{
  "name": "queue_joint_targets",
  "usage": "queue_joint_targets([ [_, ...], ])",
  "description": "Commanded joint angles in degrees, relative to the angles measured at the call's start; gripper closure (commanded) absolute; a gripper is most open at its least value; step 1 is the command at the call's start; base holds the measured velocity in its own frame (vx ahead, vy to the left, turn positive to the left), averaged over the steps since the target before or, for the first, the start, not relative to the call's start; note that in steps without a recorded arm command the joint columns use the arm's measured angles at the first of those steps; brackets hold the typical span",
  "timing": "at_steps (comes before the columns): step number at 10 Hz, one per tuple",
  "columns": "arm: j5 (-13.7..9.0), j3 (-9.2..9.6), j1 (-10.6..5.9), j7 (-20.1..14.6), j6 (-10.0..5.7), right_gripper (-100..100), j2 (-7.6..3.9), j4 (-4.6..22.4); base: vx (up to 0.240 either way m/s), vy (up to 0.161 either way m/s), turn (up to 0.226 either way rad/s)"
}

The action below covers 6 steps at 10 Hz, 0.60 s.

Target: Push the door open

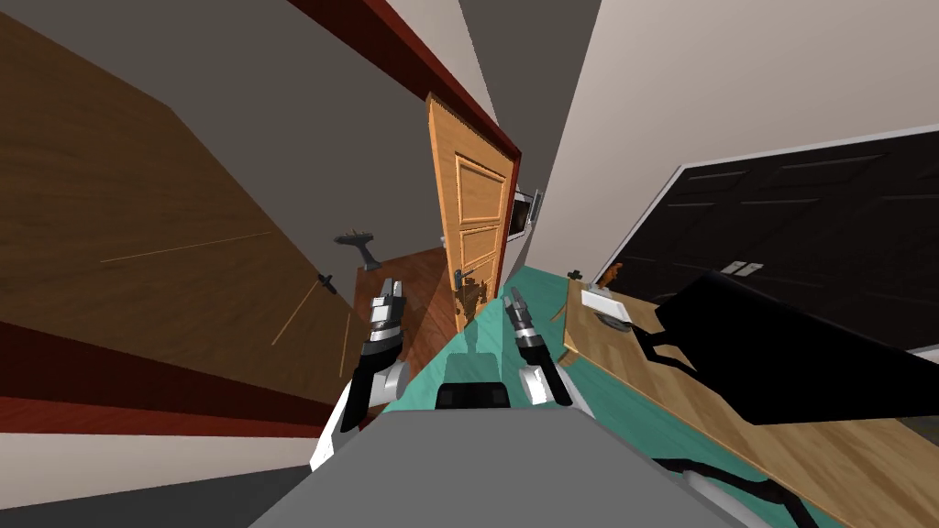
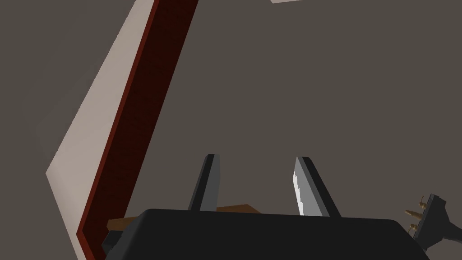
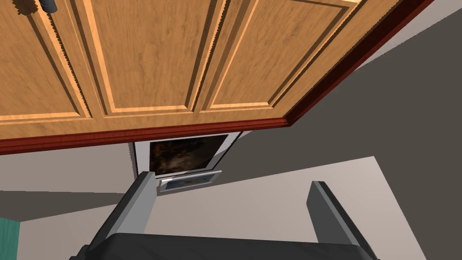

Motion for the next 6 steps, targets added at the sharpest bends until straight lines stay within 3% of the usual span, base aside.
queue_joint_targets([
  [1,0.75,1.11,-0.44,-0.56,-0.15,-100,-0.23,1.59,0.105,-0.048,0.035],
  [6,3.73,5.76,-1.24,-2.90,0.29,-100,-1.39,5.88,0.125,-0.054,0.057],
])
